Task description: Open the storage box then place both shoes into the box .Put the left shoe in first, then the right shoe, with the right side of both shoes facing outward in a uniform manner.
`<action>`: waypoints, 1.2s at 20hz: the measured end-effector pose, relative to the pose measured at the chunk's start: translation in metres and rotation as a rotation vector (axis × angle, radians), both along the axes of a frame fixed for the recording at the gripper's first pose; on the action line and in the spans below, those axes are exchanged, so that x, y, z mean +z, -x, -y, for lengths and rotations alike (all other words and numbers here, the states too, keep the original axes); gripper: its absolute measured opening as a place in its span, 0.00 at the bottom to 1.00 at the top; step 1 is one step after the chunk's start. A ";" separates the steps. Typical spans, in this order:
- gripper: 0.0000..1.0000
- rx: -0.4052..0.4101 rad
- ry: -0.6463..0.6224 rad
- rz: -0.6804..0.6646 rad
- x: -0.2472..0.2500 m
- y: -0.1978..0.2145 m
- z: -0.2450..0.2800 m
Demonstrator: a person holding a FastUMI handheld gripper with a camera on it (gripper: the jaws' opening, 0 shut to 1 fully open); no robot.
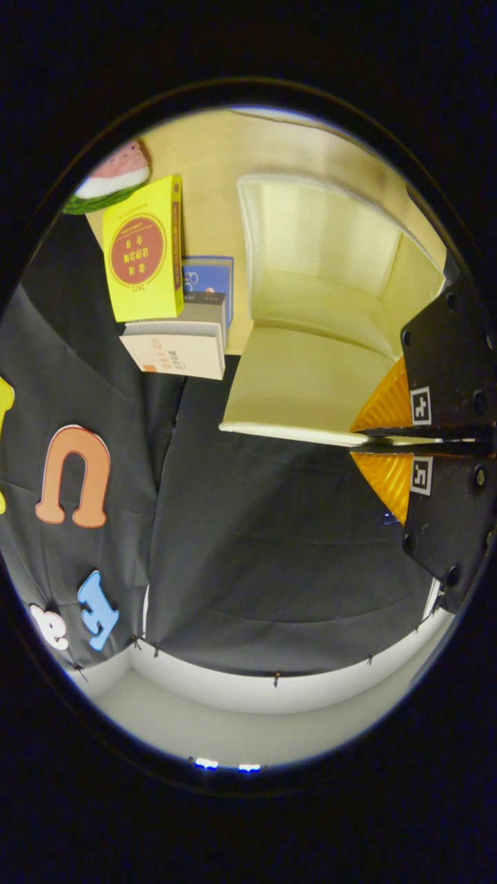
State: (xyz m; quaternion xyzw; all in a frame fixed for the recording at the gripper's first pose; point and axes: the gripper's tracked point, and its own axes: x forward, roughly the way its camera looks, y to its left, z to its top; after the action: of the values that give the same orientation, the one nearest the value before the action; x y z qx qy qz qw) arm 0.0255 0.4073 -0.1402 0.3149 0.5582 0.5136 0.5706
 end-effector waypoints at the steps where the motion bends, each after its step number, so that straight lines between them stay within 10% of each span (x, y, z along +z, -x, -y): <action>1: 0.02 -0.002 -0.003 -0.007 0.001 0.002 -0.013; 7: 0.04 -0.010 0.064 -0.011 -0.010 0.016 -0.078; 14: 0.79 -0.062 0.180 -0.010 -0.033 0.013 -0.099; 16: 0.87 -0.055 0.184 -0.027 -0.031 0.013 -0.093; 24: 0.87 0.018 0.098 0.033 0.002 0.027 -0.081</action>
State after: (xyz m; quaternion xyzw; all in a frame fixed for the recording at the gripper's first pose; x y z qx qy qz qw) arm -0.0013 0.4884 -0.1383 0.2730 0.5760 0.4957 0.5899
